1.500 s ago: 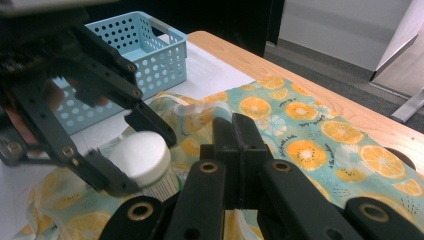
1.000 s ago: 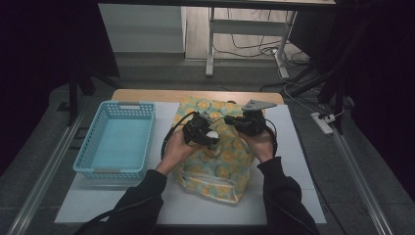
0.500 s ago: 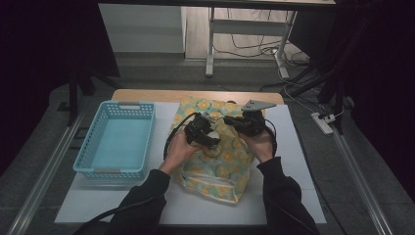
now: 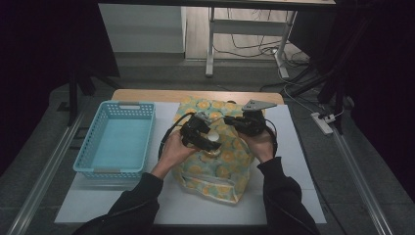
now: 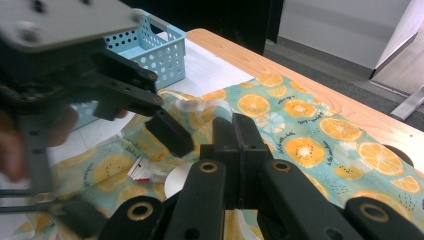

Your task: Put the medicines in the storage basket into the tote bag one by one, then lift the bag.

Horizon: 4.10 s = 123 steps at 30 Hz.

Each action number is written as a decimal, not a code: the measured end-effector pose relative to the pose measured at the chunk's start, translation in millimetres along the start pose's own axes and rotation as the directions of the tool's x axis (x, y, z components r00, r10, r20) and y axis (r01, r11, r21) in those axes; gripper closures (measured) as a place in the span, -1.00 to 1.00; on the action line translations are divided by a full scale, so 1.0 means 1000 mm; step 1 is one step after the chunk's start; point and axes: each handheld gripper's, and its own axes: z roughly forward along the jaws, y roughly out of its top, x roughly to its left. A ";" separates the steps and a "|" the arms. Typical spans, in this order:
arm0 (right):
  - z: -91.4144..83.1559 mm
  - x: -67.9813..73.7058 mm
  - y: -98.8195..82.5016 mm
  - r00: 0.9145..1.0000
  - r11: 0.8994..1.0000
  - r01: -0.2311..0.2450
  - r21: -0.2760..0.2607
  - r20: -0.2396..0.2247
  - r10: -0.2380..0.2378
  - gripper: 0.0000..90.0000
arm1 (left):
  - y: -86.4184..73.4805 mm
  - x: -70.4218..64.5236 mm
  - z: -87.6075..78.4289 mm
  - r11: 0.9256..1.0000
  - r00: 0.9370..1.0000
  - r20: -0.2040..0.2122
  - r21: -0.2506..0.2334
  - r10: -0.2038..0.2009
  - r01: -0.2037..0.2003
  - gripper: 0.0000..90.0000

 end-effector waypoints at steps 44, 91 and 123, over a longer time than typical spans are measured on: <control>-0.001 0.005 0.000 1.000 1.000 0.011 0.009 -0.011 -0.011 1.00 | -0.074 -0.038 -0.022 1.000 0.999 0.028 -0.004 -0.016 0.016 -1.00; 0.001 0.009 -0.001 1.000 1.000 0.019 0.024 -0.021 -0.019 1.00 | -0.094 -0.024 0.010 0.976 0.998 -0.069 0.220 0.013 0.003 0.64; -0.002 0.008 0.003 0.998 1.000 0.009 0.030 -0.057 -0.007 1.00 | -0.072 -0.018 -0.028 0.989 0.992 0.032 0.083 -0.125 0.123 1.00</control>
